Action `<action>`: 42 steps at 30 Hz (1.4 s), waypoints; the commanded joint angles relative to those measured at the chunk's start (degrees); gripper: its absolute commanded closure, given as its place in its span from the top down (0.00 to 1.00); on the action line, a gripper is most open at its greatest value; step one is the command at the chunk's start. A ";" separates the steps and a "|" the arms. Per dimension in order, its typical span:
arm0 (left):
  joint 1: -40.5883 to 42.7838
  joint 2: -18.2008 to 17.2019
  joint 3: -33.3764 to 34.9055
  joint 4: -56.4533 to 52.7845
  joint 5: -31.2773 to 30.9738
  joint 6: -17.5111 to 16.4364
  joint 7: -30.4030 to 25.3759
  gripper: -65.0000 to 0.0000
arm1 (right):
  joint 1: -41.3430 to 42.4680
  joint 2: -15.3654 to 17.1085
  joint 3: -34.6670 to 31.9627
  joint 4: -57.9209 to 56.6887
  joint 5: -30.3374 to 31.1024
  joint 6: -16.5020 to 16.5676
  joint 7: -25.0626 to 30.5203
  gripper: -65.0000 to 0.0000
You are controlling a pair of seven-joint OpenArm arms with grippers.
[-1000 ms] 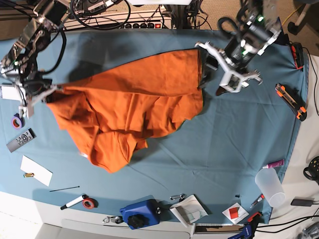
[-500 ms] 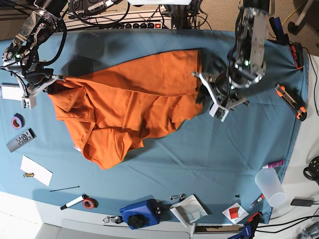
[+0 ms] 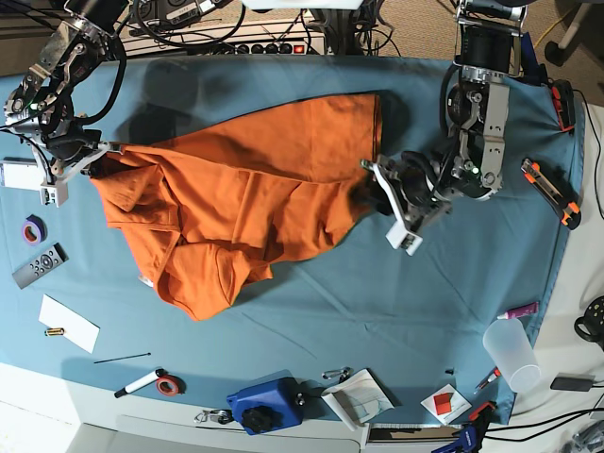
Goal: Layout the t-shirt on the table in an organized manner, then fold the t-shirt properly
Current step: 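Pull the t-shirt edge outward with the right gripper, left gripper approaching, then grasp the opposite t-shirt edge with the left gripper and stretch it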
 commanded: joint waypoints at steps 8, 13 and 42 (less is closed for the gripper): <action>-1.73 0.00 -0.04 0.57 -0.92 0.04 0.42 0.03 | 0.48 1.16 0.28 0.92 0.46 0.17 0.83 0.00; -3.43 -0.17 -0.07 0.57 1.11 0.09 -4.17 0.00 | 0.50 1.16 0.28 0.92 0.44 0.39 1.31 0.00; -44.72 -6.36 -0.07 -36.85 4.90 -3.45 -8.02 0.51 | 6.54 -1.46 -14.23 0.87 -6.40 -3.13 15.32 0.00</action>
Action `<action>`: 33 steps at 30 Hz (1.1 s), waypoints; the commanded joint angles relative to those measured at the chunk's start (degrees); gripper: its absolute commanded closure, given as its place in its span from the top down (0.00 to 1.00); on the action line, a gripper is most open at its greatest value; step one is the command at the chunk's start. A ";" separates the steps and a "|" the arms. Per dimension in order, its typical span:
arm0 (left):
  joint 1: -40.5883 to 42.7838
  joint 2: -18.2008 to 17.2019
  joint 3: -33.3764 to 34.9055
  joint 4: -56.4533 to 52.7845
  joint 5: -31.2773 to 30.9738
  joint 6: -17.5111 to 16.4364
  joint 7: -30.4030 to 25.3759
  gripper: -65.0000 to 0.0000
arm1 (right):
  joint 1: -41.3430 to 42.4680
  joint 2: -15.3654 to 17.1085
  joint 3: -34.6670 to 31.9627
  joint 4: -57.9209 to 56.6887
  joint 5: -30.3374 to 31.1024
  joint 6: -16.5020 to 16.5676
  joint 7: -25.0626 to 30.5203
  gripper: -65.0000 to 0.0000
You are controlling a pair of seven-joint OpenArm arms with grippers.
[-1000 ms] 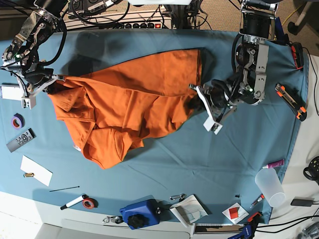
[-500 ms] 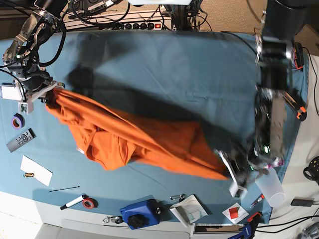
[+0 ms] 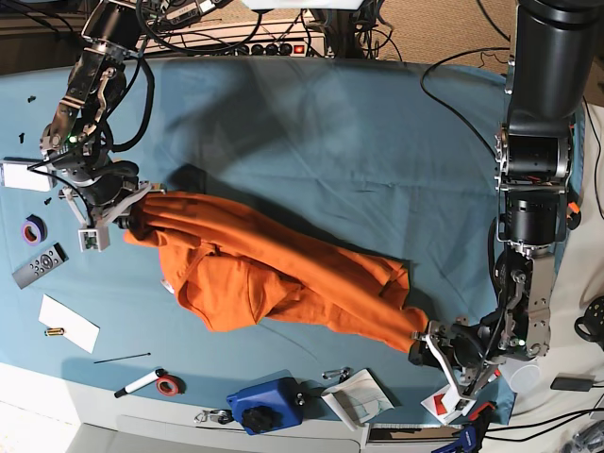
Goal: Layout the t-shirt on the table in an organized manner, then fold the t-shirt properly
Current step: 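Grasp the opposite t-shirt edge with the left gripper and stretch it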
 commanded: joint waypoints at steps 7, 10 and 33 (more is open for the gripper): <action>-2.93 -0.79 -0.42 5.29 -16.48 -1.38 15.56 0.51 | 0.87 0.85 0.33 0.90 -3.28 -0.04 1.57 0.00; -1.90 -0.48 -0.42 7.34 -18.12 -1.53 21.18 0.44 | 0.87 0.85 0.33 0.90 -3.48 -0.04 1.46 0.00; 18.25 9.22 -0.35 22.18 9.53 7.72 5.95 0.41 | 0.57 0.85 0.33 0.90 -3.48 -0.04 0.33 0.00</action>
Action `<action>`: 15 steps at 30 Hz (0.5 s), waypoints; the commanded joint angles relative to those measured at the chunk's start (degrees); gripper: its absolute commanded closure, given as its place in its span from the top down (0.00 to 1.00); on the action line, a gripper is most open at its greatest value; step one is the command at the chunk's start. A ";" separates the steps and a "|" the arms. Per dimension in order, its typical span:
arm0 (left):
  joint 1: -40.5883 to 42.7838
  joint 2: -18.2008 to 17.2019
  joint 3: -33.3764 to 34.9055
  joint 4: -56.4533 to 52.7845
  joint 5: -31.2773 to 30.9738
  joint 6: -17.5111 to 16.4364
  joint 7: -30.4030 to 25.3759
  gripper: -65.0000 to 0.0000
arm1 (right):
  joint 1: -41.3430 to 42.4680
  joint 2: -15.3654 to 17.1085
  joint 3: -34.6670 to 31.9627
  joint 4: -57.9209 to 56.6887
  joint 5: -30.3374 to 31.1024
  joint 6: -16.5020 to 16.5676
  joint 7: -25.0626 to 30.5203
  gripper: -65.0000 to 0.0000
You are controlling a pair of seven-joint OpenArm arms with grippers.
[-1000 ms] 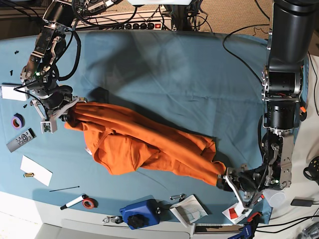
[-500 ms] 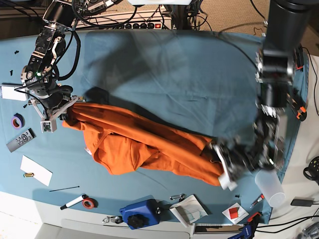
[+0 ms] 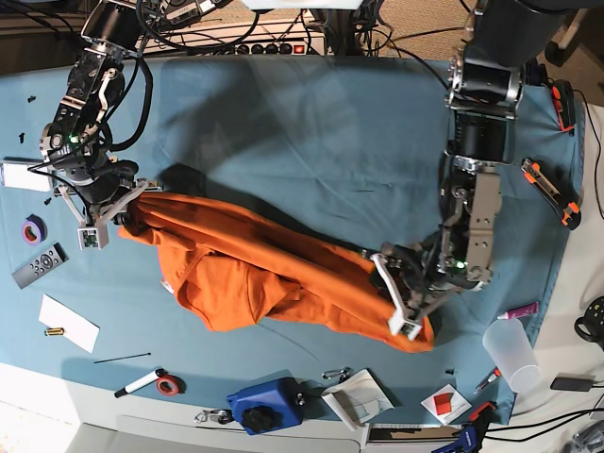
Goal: Layout the t-shirt on the table in an organized manner, then fold the t-shirt properly
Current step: 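Grasp the opposite t-shirt edge with the left gripper and stretch it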
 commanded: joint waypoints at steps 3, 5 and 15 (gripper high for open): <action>-0.55 0.59 -0.04 0.94 -0.96 -0.81 -1.09 0.41 | 0.79 0.83 0.26 0.90 0.33 -0.04 1.11 0.00; -0.37 0.96 -0.04 0.90 -0.92 -0.76 -1.55 0.41 | 0.79 0.83 0.26 0.90 0.33 -0.07 1.09 0.00; -0.42 1.42 -0.04 0.46 2.49 0.31 -4.31 0.41 | 0.79 0.83 0.26 0.90 0.35 -0.04 1.03 0.00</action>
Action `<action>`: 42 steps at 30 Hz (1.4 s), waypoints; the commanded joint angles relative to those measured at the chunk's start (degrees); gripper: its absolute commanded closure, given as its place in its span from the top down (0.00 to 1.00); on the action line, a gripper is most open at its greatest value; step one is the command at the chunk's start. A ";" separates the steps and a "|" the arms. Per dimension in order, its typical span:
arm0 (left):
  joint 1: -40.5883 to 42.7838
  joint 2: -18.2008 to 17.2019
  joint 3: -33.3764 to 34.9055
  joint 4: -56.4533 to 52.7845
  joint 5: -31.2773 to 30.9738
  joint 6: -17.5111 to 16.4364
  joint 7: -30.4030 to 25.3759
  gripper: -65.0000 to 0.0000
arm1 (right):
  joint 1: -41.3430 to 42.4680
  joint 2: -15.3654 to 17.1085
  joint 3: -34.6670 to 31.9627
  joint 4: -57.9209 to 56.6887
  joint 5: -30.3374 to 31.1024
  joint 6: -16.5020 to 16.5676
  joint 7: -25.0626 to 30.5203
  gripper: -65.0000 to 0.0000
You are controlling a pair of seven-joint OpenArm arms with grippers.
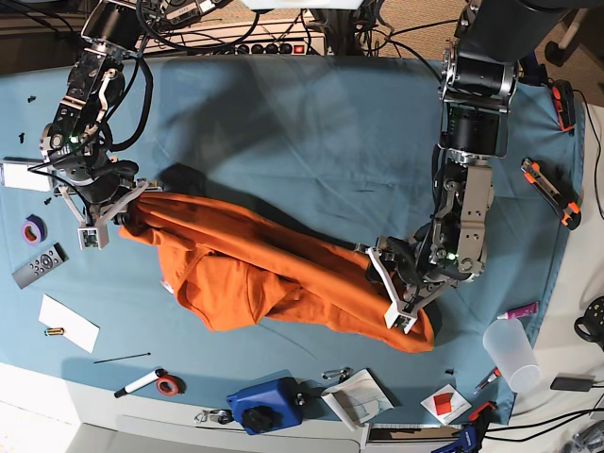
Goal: Layout the t-shirt on the table in an organized manner, then fold the t-shirt properly
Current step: 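Grasp the opposite t-shirt edge with the left gripper and stretch it, then drag the t-shirt with both grippers to spread it flat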
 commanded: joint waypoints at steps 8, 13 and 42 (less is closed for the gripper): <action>-1.79 1.90 -0.04 0.72 -0.33 -0.07 -1.44 0.30 | 0.79 0.83 0.26 0.90 0.35 -0.04 1.03 0.00; -1.79 1.88 -0.04 0.72 1.40 -0.07 -1.44 0.08 | 0.79 0.83 0.26 0.90 0.35 -0.04 1.01 0.00; -1.81 1.55 -0.07 8.94 1.57 2.71 15.58 0.00 | 0.81 0.85 0.26 0.90 0.33 0.00 2.12 0.00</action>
